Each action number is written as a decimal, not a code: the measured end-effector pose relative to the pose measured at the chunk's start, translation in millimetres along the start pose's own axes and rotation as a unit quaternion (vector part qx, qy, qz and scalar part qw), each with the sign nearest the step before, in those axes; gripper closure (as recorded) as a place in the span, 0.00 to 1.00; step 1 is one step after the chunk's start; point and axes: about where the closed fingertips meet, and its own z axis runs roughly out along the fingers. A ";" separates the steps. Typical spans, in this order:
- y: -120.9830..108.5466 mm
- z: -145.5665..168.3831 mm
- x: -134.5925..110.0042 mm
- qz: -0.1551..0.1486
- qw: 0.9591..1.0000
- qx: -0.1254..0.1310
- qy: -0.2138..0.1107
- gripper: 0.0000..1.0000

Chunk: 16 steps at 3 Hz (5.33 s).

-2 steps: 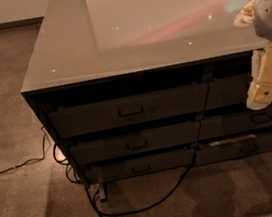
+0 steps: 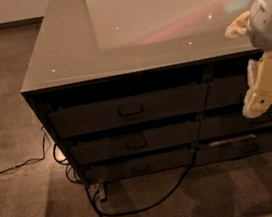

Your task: Open top drawer

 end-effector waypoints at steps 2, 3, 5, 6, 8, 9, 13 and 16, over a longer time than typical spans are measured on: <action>2.0 106.1 -73.0 -0.064 0.994 -0.072 -0.049 0.00; 2.0 106.2 -73.0 -0.064 0.994 -0.072 -0.049 0.00; -10.9 125.5 -65.1 -0.050 0.992 -0.083 -0.077 0.00; -31.1 184.0 -55.7 -0.028 0.990 -0.097 -0.097 0.00; -42.7 207.1 -61.8 -0.043 0.991 -0.096 -0.079 0.00; -60.1 237.3 -81.0 -0.075 0.989 -0.102 -0.078 0.00; -93.1 293.2 -86.6 -0.075 0.994 -0.067 -0.028 0.00; -95.4 338.8 -80.8 -0.057 0.993 -0.103 -0.025 0.00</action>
Offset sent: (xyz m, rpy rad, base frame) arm 0.0677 0.1641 -0.1378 0.0959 0.1374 0.2907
